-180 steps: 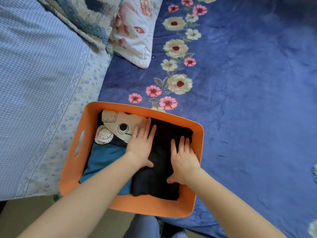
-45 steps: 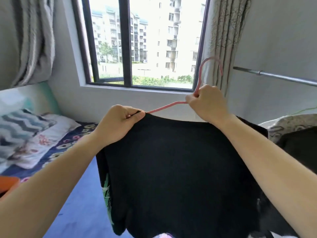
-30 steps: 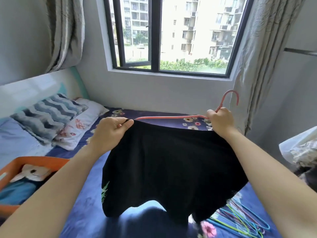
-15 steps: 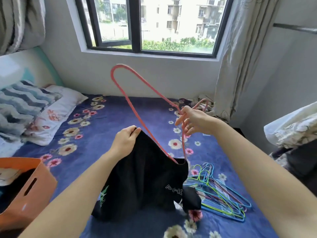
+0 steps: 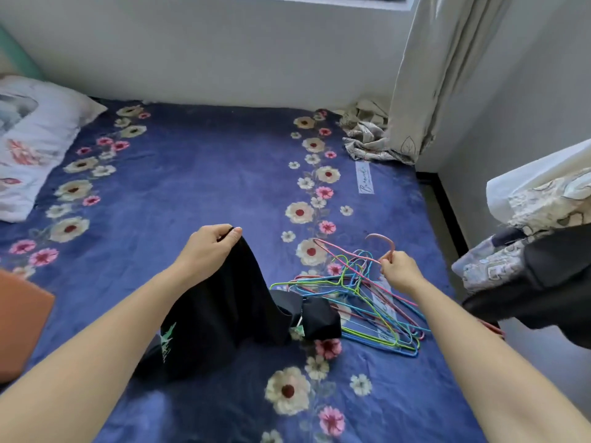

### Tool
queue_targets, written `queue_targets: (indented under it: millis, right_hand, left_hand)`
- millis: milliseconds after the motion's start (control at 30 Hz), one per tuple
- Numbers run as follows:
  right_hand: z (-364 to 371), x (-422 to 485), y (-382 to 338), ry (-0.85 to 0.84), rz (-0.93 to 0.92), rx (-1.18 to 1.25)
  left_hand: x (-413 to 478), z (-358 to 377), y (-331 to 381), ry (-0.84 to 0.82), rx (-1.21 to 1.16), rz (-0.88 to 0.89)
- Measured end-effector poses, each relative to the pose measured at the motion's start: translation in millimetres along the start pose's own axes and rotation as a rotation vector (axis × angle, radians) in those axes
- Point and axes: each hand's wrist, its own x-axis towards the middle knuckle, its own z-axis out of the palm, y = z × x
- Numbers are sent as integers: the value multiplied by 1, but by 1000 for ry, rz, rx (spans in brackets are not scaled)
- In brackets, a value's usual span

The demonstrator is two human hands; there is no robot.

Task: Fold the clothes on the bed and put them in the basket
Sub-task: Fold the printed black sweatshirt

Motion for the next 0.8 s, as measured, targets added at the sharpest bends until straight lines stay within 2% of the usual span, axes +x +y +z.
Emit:
queue_targets:
  millis: [100, 267, 333, 400, 433, 467, 500, 567, 600, 633, 667, 733, 800]
  right_hand:
    - [16, 18, 23, -56, 66, -53]
    - [34, 52, 43, -216, 193, 61]
    - [36, 61, 39, -166, 251, 44]
    - [38, 62, 24, -7, 312, -106]
    - [41, 55, 12, 57, 277, -125]
    - [49, 51, -1, 38, 199, -78]
    - [57, 40, -16, -71, 96, 29]
    - [88, 6, -53, -471, -113, 177]
    - [107, -12, -68, -631, -193, 138]
    - [129, -28, -78, -708, -267, 30]
    - [149, -39, -87, -702, -311, -88]
    - [170, -51, -105, -520, -271, -197]
    - [167, -51, -121, -423, -177, 16]
  left_hand:
    - [4, 5, -4, -63, -19, -28]
    - [6, 3, -2, -142, -107, -54]
    - [6, -1, 2, -144, -130, -57]
    - [4, -7, 3, -139, -128, -54]
    - [3, -10, 3, -143, -131, -54]
    - [1, -15, 3, -142, -132, -52]
    - [1, -17, 3, -141, -137, -49]
    - [-3, -29, 1, -131, -153, -47]
    - [-6, -34, 0, -131, -168, -43]
    - [-9, -39, -1, -132, -183, -39]
    - [-12, -45, -1, -132, -194, -37]
    - [-19, -64, -9, -129, -206, -48]
    - [-25, -89, -21, -154, -201, -86]
